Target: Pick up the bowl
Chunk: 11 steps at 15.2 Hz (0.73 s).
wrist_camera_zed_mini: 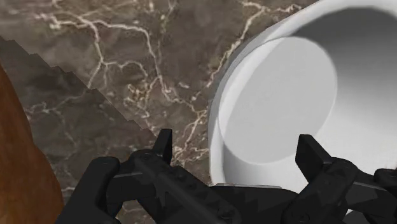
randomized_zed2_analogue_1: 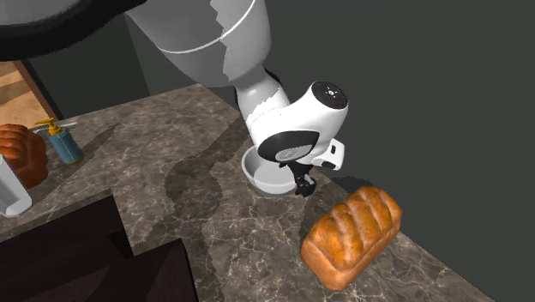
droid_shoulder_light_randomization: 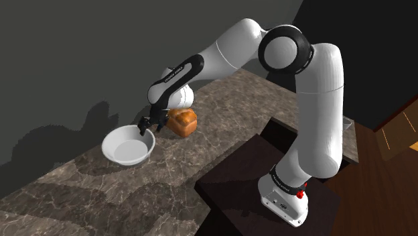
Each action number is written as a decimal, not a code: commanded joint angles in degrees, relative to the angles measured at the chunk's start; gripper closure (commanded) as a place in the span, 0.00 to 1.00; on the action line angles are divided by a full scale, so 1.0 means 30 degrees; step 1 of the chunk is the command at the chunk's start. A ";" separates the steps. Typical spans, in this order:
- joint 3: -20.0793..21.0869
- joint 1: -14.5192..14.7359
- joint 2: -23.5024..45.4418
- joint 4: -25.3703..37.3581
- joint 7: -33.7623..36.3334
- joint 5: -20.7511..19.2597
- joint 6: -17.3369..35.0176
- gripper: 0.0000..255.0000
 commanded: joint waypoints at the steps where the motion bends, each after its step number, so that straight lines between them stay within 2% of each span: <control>1: 0.0090 0.0000 0.0675 0.0368 -0.0146 0.0092 0.0333 0.00; 7: 0.0277 -0.0112 0.1753 0.0720 -0.0579 0.0284 0.1034 0.00; 8: 0.0281 -0.0088 0.1766 0.0725 -0.0558 0.0285 0.1051 1.00; 11: 0.0278 -0.0090 0.1791 0.0750 -0.0562 0.0281 0.1051 1.00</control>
